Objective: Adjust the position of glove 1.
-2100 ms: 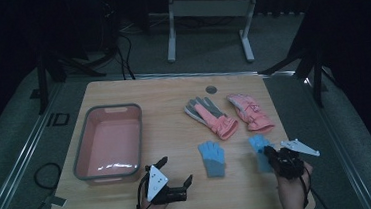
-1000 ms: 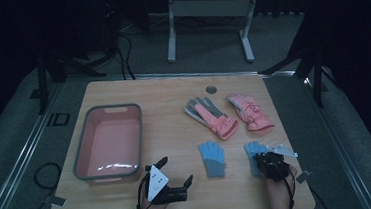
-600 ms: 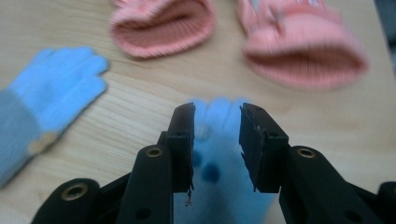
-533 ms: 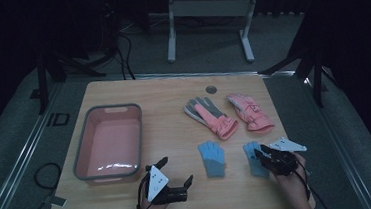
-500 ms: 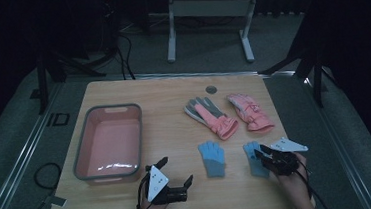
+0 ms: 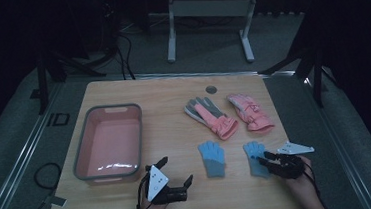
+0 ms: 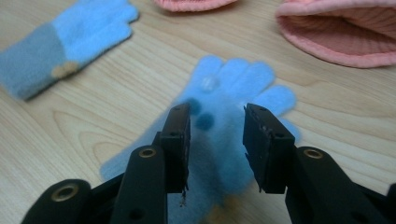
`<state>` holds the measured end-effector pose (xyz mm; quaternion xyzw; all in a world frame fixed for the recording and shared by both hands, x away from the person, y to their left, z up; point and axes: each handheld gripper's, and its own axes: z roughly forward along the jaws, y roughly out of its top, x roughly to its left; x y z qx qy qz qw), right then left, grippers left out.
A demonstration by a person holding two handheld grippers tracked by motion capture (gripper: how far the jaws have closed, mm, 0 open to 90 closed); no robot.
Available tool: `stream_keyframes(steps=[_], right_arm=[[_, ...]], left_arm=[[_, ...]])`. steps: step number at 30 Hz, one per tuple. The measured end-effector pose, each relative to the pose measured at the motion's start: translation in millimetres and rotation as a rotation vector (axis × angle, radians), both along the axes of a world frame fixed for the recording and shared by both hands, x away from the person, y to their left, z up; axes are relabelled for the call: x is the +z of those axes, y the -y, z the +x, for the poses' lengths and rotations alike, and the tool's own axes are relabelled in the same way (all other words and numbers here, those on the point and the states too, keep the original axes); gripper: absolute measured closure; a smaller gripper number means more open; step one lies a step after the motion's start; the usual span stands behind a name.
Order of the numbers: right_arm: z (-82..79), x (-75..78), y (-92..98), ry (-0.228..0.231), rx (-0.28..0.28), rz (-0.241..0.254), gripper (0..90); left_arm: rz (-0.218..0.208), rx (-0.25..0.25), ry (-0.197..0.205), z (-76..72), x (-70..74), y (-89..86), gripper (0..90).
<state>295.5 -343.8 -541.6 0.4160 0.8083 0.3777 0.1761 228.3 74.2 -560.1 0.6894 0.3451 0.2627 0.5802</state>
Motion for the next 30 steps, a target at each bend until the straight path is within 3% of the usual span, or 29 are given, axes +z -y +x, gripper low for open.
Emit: stream_keyframes(steps=[4,8,11,16,19,24,30], right_arm=[[3.0,-8.3,-4.0,-0.006,0.020,-0.068,62.4],[1.5,-11.6,-0.8,0.032,0.050,-0.086,77.3],[2.3,-12.3,-0.4,0.027,0.035,-0.070,83.4],[3.8,-9.3,-0.5,-0.002,-0.010,-0.032,86.0],[2.6,0.2,-2.7,0.012,-0.010,-0.008,86.2],[-0.4,32.1,-10.5,0.061,-0.007,0.060,86.2],[-4.5,69.9,-34.4,0.119,-0.001,0.052,86.1]], left_arm=[[-0.002,-0.001,-0.001,0.0,0.0,-0.2,0.0],[0.002,-0.003,0.000,0.0,0.0,-0.3,0.0],[-0.001,-0.002,-0.001,0.2,0.0,-0.6,0.0],[-0.003,-0.001,-0.003,0.4,0.0,-0.6,0.0],[-0.008,0.000,-0.003,0.4,-0.1,-0.6,0.0],[-0.005,0.000,-0.002,0.1,-0.1,-0.6,0.0],[-0.005,0.000,-0.002,0.2,-0.1,-0.7,0.0]])
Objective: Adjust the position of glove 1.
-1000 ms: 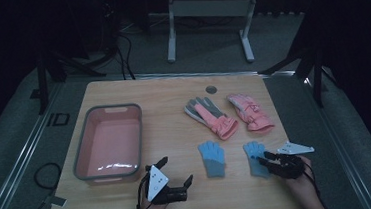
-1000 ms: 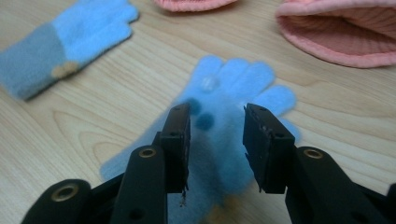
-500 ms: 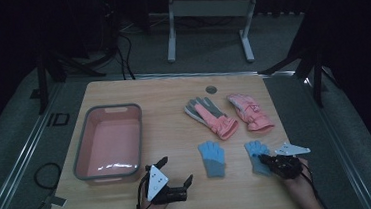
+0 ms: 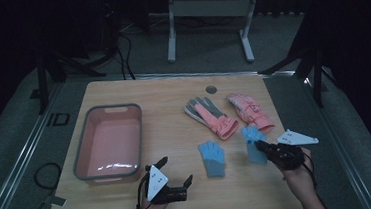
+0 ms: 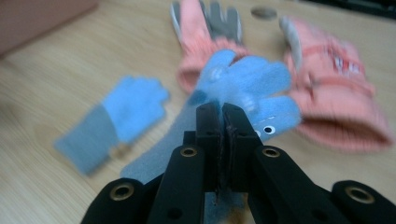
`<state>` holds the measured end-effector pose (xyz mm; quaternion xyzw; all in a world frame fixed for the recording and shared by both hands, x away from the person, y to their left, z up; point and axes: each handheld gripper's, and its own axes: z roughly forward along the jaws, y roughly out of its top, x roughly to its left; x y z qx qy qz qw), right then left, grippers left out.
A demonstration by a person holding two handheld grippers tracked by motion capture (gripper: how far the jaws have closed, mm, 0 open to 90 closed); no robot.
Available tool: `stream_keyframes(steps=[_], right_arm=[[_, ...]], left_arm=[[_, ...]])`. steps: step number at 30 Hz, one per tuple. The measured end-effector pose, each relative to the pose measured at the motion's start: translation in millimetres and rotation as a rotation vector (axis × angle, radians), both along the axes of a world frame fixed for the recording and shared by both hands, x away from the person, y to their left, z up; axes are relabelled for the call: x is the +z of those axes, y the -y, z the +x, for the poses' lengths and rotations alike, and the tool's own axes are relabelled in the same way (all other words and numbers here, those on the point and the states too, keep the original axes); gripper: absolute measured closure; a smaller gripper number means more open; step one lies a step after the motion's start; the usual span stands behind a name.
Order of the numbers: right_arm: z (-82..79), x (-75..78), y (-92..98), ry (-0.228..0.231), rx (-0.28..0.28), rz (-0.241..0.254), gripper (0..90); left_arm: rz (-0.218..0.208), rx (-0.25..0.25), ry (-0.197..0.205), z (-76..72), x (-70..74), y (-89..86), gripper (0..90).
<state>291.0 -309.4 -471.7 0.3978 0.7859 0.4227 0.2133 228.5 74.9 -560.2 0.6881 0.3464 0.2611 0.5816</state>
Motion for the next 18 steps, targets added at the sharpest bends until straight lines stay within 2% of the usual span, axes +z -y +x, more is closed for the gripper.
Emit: stream_keyframes(steps=[3,5,8,12,16,18], right_arm=[[-0.1,14.9,-14.3,0.016,0.009,-0.011,86.2],[1.0,21.3,-22.5,0.020,0.007,-0.009,86.2],[2.1,28.1,-39.8,0.020,0.034,-0.009,86.1],[3.3,29.6,-59.9,0.018,0.078,-0.004,86.1],[4.2,24.2,-80.9,-0.004,0.128,0.007,86.1],[3.6,19.3,-90.2,-0.004,0.153,-0.004,86.1]], left_arm=[[0.000,0.000,0.000,0.0,0.0,0.1,0.0],[-0.001,0.001,0.001,-0.1,0.0,0.0,0.0],[-0.002,0.000,0.001,-0.1,-0.1,-0.2,0.0],[-0.001,-0.001,0.003,-0.2,-0.1,-0.1,0.0],[-0.002,-0.001,0.003,-0.2,-0.1,-0.3,0.0],[-0.005,0.000,0.004,-0.4,-0.2,-0.4,0.0]])
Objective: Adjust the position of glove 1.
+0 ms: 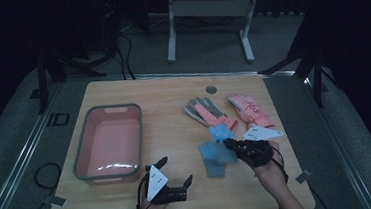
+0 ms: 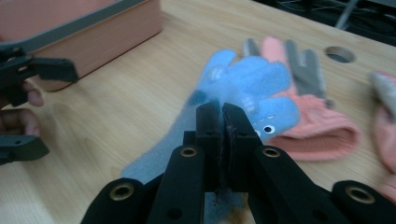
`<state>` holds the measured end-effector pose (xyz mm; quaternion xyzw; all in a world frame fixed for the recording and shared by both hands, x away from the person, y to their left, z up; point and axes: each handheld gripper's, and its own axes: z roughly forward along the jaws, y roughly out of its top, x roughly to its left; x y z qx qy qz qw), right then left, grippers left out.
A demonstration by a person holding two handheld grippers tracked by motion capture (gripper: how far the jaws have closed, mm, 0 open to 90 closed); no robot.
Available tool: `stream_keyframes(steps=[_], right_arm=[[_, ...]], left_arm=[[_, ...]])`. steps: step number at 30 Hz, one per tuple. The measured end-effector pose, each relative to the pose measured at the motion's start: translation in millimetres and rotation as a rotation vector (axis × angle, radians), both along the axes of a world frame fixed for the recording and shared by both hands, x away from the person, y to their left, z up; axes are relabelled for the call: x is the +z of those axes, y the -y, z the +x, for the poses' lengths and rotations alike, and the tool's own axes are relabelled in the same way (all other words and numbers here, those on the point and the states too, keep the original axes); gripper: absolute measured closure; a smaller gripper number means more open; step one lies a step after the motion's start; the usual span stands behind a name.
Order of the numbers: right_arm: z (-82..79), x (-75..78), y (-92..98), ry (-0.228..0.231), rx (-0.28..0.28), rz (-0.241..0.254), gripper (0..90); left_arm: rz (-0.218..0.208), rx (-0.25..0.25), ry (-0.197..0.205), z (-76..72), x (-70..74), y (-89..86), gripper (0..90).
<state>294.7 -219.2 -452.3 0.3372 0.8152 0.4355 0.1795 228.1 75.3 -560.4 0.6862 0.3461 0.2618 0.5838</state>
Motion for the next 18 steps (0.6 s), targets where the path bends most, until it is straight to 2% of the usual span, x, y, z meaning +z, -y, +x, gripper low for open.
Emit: stream_keyframes(steps=[7,18], right_arm=[[4.5,-24.1,-17.4,-0.057,0.033,-0.023,85.9],[15.9,-58.2,-23.6,-0.139,0.054,-0.061,85.7]], left_arm=[[0.002,-0.003,-0.001,0.1,0.0,0.0,0.0],[0.004,-0.004,-0.001,0.4,0.1,-0.1,0.0]])
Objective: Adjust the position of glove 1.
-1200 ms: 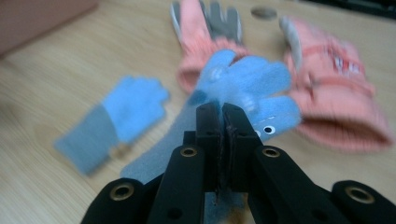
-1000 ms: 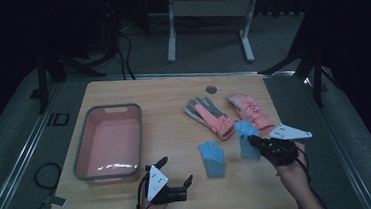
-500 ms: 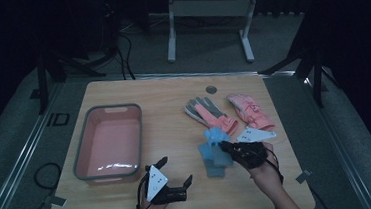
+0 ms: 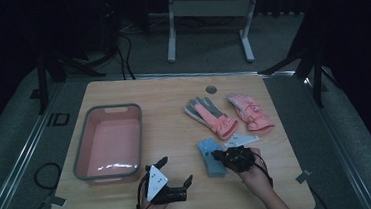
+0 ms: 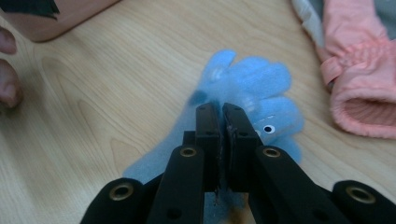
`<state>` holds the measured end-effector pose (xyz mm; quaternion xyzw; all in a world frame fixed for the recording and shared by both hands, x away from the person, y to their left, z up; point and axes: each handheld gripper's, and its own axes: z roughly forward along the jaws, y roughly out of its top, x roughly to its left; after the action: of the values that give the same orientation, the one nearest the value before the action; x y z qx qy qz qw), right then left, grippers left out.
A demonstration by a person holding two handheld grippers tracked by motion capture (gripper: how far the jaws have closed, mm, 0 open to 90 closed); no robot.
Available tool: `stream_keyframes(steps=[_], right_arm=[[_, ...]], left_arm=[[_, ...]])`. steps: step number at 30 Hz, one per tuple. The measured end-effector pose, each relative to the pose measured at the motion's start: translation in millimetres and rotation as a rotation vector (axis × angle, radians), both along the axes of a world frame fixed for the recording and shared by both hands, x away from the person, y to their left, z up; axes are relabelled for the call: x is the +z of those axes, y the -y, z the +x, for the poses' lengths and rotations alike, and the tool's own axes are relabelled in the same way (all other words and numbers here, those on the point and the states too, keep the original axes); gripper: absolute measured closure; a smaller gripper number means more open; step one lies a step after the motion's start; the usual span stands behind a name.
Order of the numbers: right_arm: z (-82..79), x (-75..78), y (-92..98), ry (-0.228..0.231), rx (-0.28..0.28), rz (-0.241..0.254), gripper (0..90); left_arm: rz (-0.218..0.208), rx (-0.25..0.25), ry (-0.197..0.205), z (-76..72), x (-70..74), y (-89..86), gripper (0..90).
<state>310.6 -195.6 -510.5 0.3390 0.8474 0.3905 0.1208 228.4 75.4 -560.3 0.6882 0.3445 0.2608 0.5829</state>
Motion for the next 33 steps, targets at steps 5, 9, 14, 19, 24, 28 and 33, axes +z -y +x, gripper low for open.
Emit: stream_keyframes(steps=[5,9,14,19,24,28,33], right_arm=[[5.0,-9.1,0.1,-0.027,-0.003,-0.009,85.4],[6.9,-15.0,1.1,-0.033,-0.005,-0.025,84.8],[8.8,-23.7,2.8,-0.063,0.004,-0.012,83.5],[10.7,-29.7,3.0,-0.078,0.005,-0.008,81.8],[10.6,-31.8,1.1,-0.075,0.042,-0.006,81.4],[11.5,-32.8,-0.2,-0.063,0.067,-0.006,79.3],[11.2,-28.1,-0.2,-0.053,0.077,-0.011,67.6]], left_arm=[[0.001,0.000,0.001,-0.1,0.0,0.1,0.0],[0.001,-0.001,-0.001,0.0,0.0,0.1,0.0],[-0.002,-0.003,-0.001,-0.1,0.0,0.5,0.0],[-0.002,-0.002,-0.002,-0.1,0.0,0.5,0.0],[-0.005,-0.014,-0.002,0.0,-0.1,-0.3,0.0],[-0.002,-0.014,-0.001,-0.2,0.0,0.0,0.0],[-0.006,-0.011,-0.005,0.2,0.0,-0.2,0.0]])
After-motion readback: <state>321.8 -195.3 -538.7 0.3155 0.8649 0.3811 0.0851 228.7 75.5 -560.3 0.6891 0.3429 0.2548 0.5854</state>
